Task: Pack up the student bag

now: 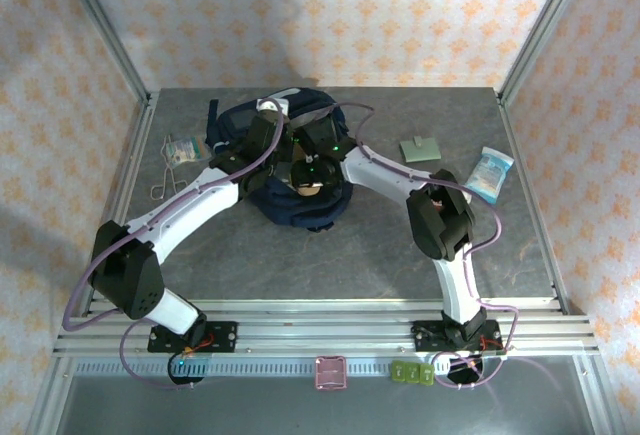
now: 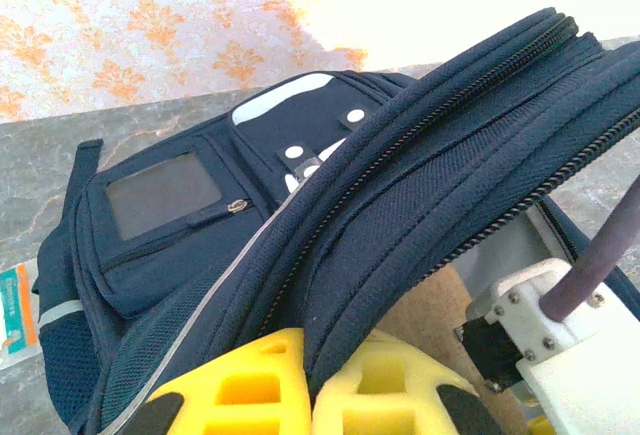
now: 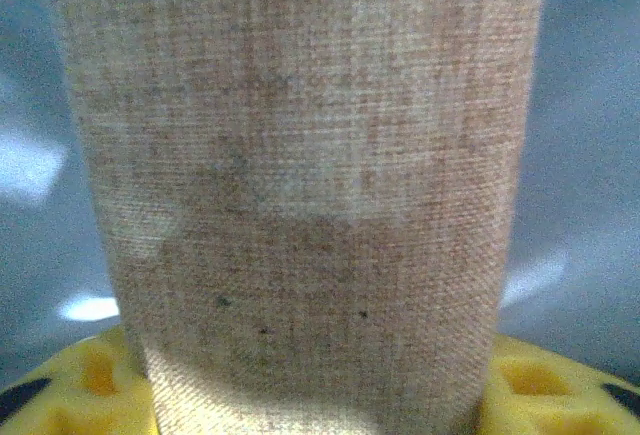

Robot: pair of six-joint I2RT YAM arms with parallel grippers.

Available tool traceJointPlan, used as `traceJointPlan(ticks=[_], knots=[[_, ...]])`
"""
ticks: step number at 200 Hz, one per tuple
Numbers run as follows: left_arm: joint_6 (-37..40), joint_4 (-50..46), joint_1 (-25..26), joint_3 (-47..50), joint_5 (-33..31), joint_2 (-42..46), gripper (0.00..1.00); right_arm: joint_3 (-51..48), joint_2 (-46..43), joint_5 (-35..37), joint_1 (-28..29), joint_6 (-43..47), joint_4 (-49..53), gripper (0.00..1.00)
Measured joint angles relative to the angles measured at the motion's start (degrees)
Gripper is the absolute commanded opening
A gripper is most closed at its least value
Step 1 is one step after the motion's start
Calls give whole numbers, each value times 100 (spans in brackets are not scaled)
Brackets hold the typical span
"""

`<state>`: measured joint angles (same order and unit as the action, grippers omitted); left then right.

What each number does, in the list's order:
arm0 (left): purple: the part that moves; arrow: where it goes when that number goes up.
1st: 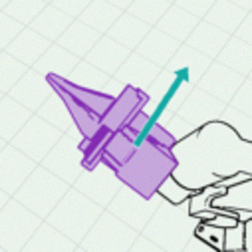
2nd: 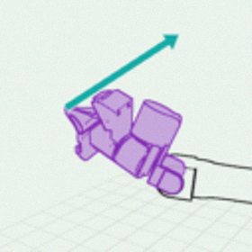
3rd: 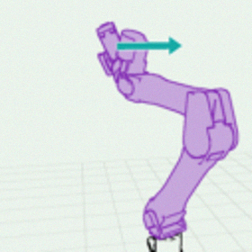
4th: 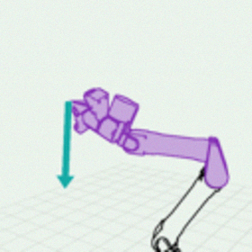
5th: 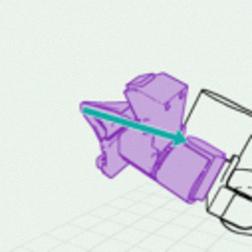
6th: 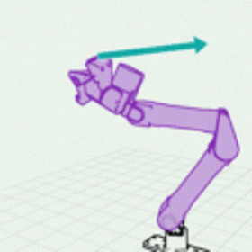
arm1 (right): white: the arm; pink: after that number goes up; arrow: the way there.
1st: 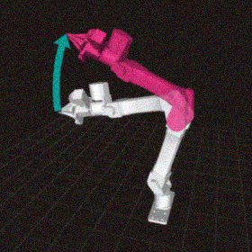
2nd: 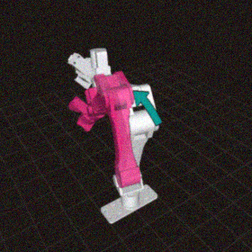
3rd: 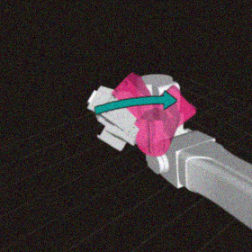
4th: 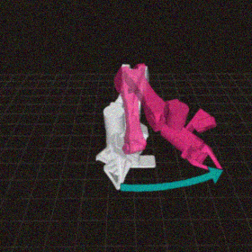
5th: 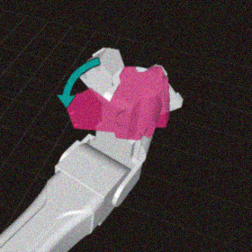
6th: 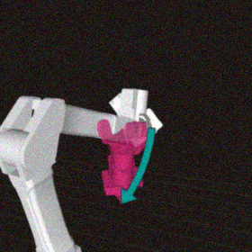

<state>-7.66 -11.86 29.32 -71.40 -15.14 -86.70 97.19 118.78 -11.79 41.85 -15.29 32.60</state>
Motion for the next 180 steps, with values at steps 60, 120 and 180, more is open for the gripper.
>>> traceJointPlan(ticks=[60,120,180], knots=[[-122,-7,-11,-2,50,11,0,-262,-203,501,0,101,-201,79],[-164,-7,-13,0,146,11,0,-1998,-1637,260,0,-457,-920,32],[-282,-15,-13,70,278,92,0,-3237,-1834,-254,-4,-1272,-2175,14]])
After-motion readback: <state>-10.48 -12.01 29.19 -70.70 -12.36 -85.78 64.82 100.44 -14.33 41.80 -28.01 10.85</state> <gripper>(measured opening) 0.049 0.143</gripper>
